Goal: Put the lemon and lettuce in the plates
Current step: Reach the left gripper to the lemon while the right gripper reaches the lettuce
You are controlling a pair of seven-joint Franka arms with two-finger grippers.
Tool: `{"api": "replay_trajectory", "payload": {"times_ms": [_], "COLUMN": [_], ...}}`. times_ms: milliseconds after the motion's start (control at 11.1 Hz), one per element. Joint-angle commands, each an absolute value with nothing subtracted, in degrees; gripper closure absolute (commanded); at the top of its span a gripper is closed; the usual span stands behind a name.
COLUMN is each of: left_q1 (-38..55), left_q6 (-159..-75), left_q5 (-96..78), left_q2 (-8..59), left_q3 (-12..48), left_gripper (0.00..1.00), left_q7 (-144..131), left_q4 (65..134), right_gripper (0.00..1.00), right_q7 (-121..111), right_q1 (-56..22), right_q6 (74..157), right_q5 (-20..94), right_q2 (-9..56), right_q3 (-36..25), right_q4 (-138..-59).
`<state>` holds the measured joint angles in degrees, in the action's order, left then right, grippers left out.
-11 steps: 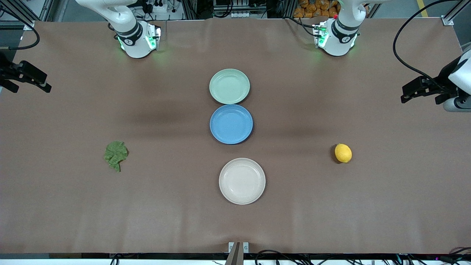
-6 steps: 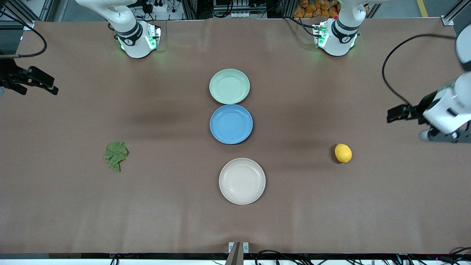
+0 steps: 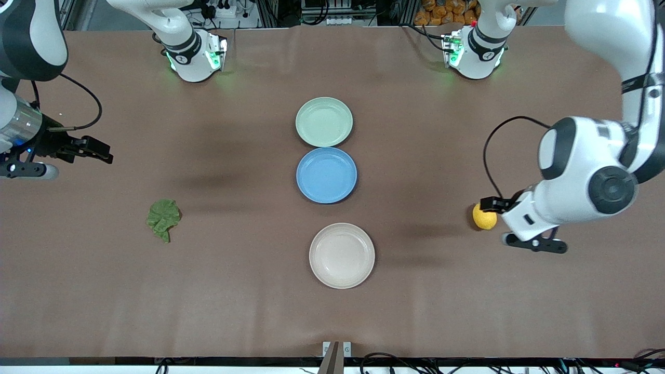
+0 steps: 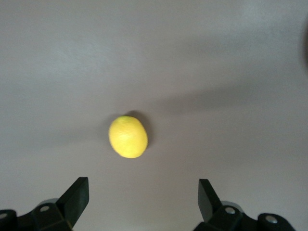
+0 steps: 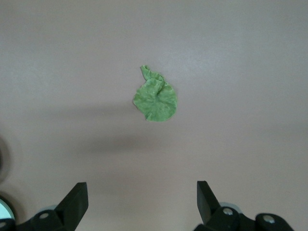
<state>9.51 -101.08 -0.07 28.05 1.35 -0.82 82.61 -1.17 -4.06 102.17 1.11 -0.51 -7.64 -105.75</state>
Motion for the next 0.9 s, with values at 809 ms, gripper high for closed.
{"api": "replay_trajectory", "payload": {"times_ms": [809], "left_q1": [8.9], "left_q6": [-115.7], "left_q5": [2.4], "left_q2": [30.8], "left_q3": [0.9], "left_gripper": [0.0], "left_q7": [-7.6], "left_q4": [96.1], "right_gripper": [0.0], "right_q7": [-1.2], "right_q1": [-2.4], "right_q6": [133.9], "right_q5": [0.6], "right_q2": [13.5], "right_q3": [-7.5], "right_q4": [-119.3]}}
